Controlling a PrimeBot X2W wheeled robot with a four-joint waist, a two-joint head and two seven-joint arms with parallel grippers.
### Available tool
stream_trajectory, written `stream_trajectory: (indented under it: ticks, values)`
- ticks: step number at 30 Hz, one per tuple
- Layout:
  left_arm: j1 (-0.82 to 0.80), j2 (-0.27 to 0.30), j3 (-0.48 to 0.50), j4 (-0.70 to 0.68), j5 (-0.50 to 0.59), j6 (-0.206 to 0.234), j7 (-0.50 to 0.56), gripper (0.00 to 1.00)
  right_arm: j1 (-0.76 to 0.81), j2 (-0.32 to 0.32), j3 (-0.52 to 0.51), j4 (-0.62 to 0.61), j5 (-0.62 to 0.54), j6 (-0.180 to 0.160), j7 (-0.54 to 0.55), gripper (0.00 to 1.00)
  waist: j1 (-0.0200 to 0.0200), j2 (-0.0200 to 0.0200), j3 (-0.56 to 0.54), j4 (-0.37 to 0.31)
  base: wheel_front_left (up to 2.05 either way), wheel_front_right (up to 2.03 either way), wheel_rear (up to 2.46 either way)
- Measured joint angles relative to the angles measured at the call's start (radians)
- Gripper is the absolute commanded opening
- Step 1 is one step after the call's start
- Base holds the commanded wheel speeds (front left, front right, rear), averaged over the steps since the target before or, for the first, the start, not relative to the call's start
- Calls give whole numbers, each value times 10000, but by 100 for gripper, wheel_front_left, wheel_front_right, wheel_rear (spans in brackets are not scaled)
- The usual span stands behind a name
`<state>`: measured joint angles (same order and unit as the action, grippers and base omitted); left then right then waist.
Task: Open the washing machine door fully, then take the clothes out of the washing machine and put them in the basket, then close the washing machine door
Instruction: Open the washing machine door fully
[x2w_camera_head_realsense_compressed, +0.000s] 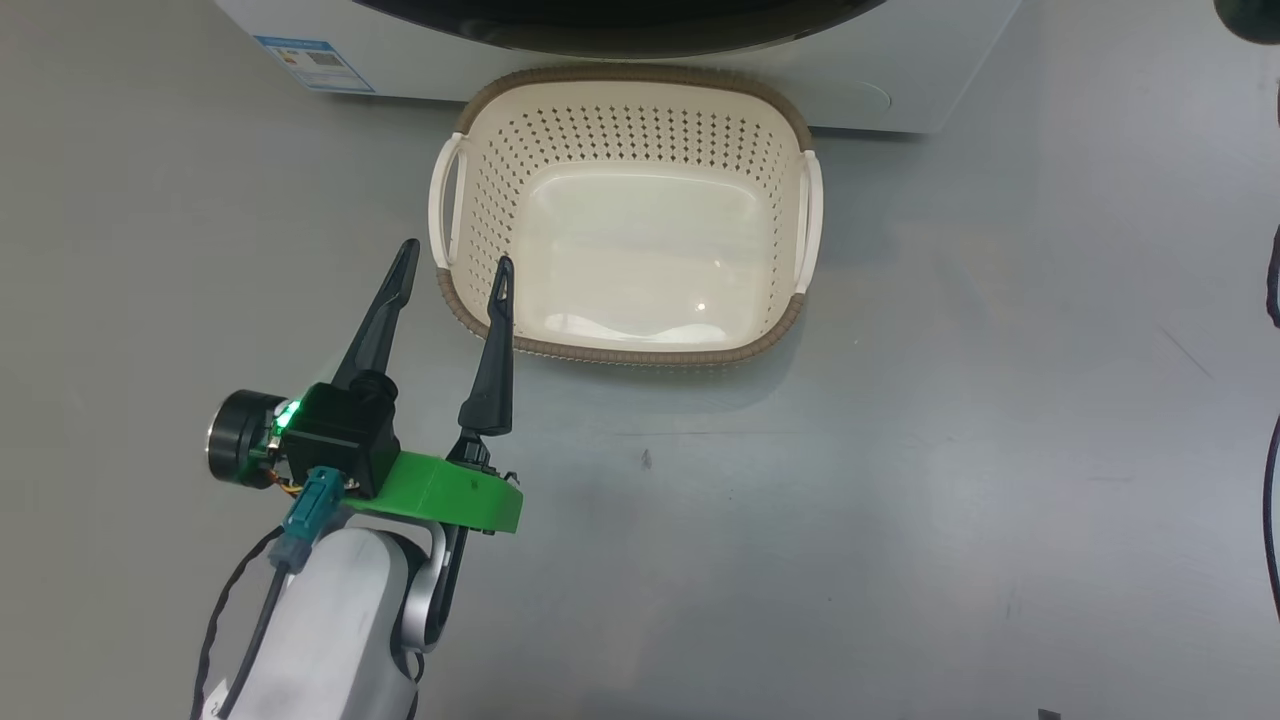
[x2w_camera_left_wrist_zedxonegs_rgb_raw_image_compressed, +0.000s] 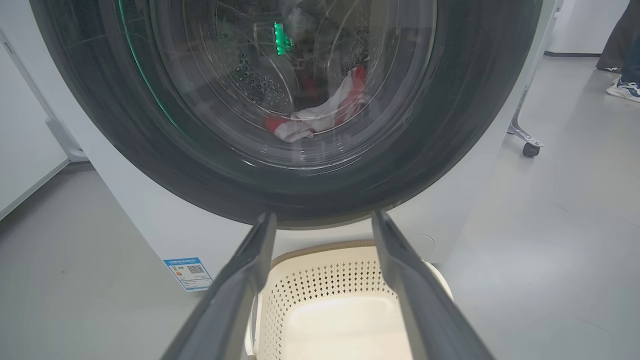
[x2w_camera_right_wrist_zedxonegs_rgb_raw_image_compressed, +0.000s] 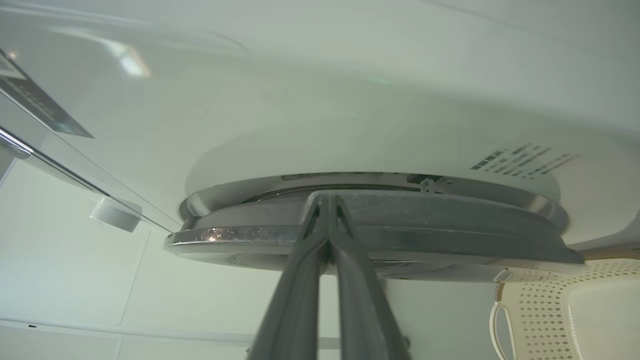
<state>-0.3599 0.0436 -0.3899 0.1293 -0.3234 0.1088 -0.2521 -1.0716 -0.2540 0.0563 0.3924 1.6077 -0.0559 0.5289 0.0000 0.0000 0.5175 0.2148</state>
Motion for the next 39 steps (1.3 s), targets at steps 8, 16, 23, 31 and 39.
stream_trajectory:
  ticks: [8,16,23,31,39]
  values:
    - [-16,-35,-115,17,-2,-10,0,100,-822,-211,261,401,-288,-272,265,0,0,0,140,307,0,0,0]
    - [-51,-71,-224,4,-8,-10,0,100,-1442,-364,610,761,-639,-426,466,0,0,0,371,625,0,0,0]
    - [-72,-92,-174,-15,-17,-10,0,100,-1700,-370,811,1143,-725,-437,604,0,0,0,516,859,0,0,0]
    - [-83,-105,-173,-75,-33,-10,0,100,-1896,-412,903,1459,-721,-435,907,0,0,0,568,928,0,0,0]
    - [-99,-107,-192,-92,-171,-10,0,100,-1912,-464,1009,1685,-700,-244,1229,0,0,0,571,892,0,0,0]
